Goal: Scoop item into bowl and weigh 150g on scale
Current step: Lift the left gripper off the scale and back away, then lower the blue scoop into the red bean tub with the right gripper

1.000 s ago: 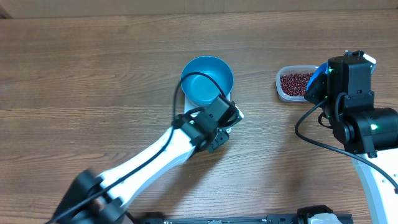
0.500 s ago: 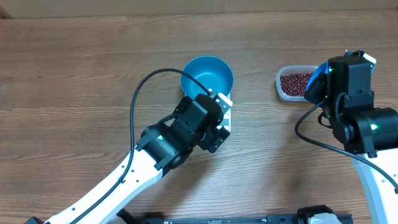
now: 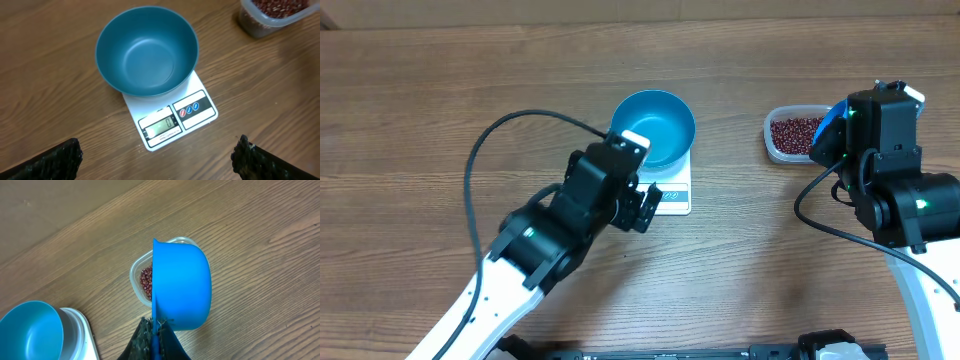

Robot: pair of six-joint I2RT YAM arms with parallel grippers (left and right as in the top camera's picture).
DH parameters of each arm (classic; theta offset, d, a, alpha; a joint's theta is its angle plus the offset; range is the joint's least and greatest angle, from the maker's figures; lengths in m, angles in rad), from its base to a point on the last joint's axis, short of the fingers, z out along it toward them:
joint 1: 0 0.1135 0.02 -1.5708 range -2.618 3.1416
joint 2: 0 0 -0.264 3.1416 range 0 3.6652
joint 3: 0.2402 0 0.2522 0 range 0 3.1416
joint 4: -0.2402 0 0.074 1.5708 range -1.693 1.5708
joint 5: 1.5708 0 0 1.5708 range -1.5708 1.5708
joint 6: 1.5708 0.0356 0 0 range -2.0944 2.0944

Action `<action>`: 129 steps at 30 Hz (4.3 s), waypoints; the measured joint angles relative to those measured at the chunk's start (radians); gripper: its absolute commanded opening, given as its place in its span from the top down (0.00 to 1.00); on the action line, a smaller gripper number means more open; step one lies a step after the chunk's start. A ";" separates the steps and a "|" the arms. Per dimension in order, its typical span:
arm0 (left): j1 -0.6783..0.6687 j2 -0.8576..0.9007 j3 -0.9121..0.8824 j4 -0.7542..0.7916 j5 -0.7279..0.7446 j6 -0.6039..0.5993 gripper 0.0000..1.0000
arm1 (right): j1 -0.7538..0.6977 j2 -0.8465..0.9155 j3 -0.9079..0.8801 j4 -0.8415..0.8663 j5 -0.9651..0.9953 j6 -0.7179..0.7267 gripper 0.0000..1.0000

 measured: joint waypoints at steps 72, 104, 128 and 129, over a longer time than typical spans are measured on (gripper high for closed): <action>0.000 0.232 0.124 -0.003 0.000 0.021 0.00 | 0.000 0.008 0.000 -0.004 0.000 0.000 0.96; 0.096 0.189 0.125 -0.069 0.023 -0.070 0.00 | 0.000 0.011 0.000 -0.007 0.000 -0.001 0.96; 0.096 0.189 0.125 -0.078 0.026 -0.077 0.01 | 0.000 0.441 0.162 0.021 0.122 -0.442 0.96; 0.096 0.189 0.125 -0.078 0.026 -0.077 0.00 | 0.000 0.452 0.162 0.018 0.128 -0.451 0.96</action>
